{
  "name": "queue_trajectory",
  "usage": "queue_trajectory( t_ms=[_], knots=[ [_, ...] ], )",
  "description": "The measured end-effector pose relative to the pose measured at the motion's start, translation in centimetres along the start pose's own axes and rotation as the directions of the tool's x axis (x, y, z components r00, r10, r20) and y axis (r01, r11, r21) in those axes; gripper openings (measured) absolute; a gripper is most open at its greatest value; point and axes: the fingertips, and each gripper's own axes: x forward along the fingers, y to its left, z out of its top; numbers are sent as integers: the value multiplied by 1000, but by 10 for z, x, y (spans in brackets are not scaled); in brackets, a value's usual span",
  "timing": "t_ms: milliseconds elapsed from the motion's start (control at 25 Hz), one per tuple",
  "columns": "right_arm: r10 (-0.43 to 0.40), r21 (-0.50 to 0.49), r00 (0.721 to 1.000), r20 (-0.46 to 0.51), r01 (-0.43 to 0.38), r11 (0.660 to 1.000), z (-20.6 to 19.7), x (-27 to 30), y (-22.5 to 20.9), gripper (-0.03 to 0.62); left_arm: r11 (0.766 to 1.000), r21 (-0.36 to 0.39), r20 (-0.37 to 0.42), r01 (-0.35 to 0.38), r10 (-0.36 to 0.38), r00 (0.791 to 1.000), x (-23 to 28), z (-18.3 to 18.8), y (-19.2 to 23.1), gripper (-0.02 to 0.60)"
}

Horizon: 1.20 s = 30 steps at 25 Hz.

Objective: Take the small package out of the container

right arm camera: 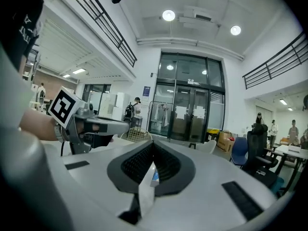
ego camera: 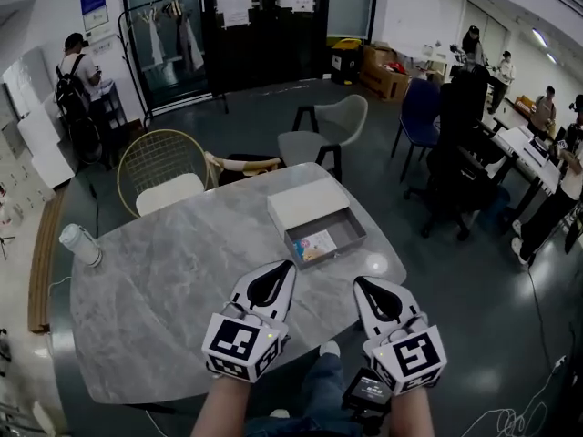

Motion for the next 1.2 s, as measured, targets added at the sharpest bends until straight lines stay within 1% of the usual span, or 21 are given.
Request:
queue_trajectory(
  t_ms=[200, 400, 480, 560, 720, 800, 880, 1080, 1200],
  knots=[
    [112, -6, 994, 6, -112, 994, -5, 53, -43, 25, 994, -8, -13, -113, 112, 994, 49, -5, 31, 12],
    [213, 12, 977, 11, -213, 977, -7, 103, -85, 25, 975, 10, -23, -220, 220, 975, 89, -2, 61, 12],
    [248, 9, 969, 7, -248, 969, -10, 124, -98, 25, 965, 11, -30, -263, 264, 964, 101, -4, 75, 12],
    [295, 13, 956, -1, -295, 955, -14, 143, -108, 25, 949, 9, -42, -314, 314, 949, 110, -8, 88, 12],
    [406, 23, 914, -20, -406, 914, -23, 171, -115, 25, 916, -7, -66, -402, 401, 914, 121, -16, 108, 12],
    [462, 16, 887, -18, -462, 887, -27, 180, -116, 25, 905, -12, -81, -426, 423, 902, 127, -22, 114, 12],
    [500, 21, 866, -24, -499, 866, -35, 189, -117, 25, 897, -15, -102, -442, 438, 893, 132, -30, 119, 12],
    [535, 112, 840, -85, -526, 843, -59, 210, -120, 25, 884, -18, -159, -467, 459, 874, 135, -50, 129, 12],
    [570, 160, 811, -129, -550, 820, -73, 220, -114, 26, 881, -26, -194, -472, 459, 867, 135, -64, 136, 12]
  ],
)
